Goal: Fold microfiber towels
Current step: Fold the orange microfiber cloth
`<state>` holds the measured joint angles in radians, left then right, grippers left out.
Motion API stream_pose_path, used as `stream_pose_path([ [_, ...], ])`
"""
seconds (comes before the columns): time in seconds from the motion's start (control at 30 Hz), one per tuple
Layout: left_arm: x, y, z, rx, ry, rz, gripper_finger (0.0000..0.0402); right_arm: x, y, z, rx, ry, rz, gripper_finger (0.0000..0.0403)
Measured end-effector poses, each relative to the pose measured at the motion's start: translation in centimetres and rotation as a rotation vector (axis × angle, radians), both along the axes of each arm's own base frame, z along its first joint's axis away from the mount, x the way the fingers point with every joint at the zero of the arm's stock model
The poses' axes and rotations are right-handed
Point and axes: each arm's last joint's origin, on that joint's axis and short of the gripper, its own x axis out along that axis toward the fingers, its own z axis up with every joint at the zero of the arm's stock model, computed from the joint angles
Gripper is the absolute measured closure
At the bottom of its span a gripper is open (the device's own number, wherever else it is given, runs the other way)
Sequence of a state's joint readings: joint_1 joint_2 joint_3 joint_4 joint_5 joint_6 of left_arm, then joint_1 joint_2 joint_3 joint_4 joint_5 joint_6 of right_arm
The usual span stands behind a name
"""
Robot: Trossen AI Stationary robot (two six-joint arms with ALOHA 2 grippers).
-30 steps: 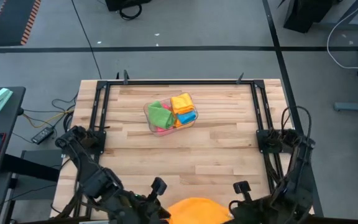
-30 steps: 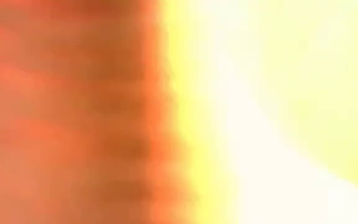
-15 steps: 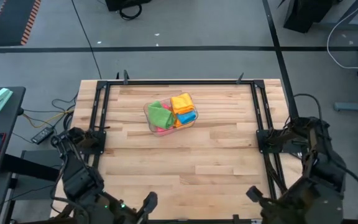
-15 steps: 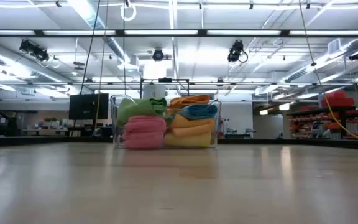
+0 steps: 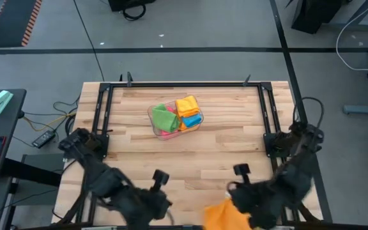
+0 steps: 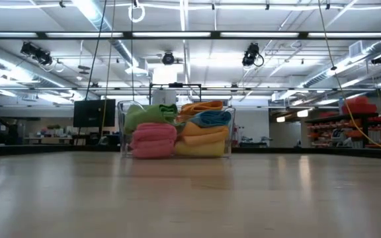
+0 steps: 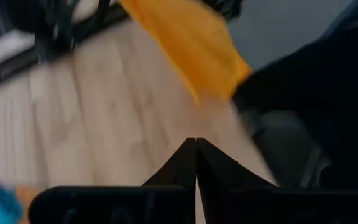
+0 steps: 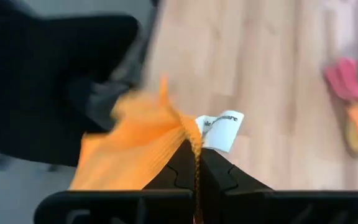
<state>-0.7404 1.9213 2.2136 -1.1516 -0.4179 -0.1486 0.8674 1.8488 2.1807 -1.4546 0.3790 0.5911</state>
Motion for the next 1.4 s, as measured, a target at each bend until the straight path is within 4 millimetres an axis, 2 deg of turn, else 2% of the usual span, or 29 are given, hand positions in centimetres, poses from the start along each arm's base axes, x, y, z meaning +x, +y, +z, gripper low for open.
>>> stream_pose_path([
  [0.1, 1.0, 1.2, -1.9, 0.042, 0.072, 0.060, 0.0381, 1.6, -1.3, -1.8, -0.061, 0.053, -0.057, 0.0395],
  [0.23, 2.3, 2.6, -3.9, 0.064, 0.130, 0.135, 0.0394, 3.2, -2.9, -3.9, -0.120, 0.127, -0.115, 0.0395],
  [0.37, 3.9, 3.3, -6.7, 0.056, 0.137, 0.186, 0.0381, 3.9, -4.0, -4.8, -0.149, 0.175, -0.152, 0.0395],
  [0.5, 4.6, 4.1, -10.7, 0.115, 0.199, 0.208, 0.0341, 4.0, -4.7, -3.4, -0.131, 0.141, -0.182, 0.0395],
  [0.63, 4.9, 3.9, -13.3, 0.172, 0.171, 0.176, 0.0317, 3.7, -5.0, -1.0, -0.069, 0.066, -0.182, 0.0395],
  [0.8, 5.7, 3.1, -14.5, 0.123, 0.034, 0.110, 0.0318, 3.4, -4.5, -0.1, -0.034, 0.023, -0.153, 0.0395],
  [0.97, 6.9, 4.3, -16.2, 0.031, -0.023, 0.193, 0.0313, 2.8, -3.6, -0.1, -0.012, 0.039, -0.117, 0.0395],
  [1.17, 7.4, 5.2, -18.6, -0.080, -0.078, 0.231, 0.0254, 1.7, -2.3, -0.1, -0.027, 0.038, -0.035, 0.0395],
  [1.4, 8.4, 7.2, -20.4, -0.174, -0.174, 0.197, 0.0194, 1.5, -2.0, -0.1, -0.021, 0.036, -0.036, 0.0395],
])
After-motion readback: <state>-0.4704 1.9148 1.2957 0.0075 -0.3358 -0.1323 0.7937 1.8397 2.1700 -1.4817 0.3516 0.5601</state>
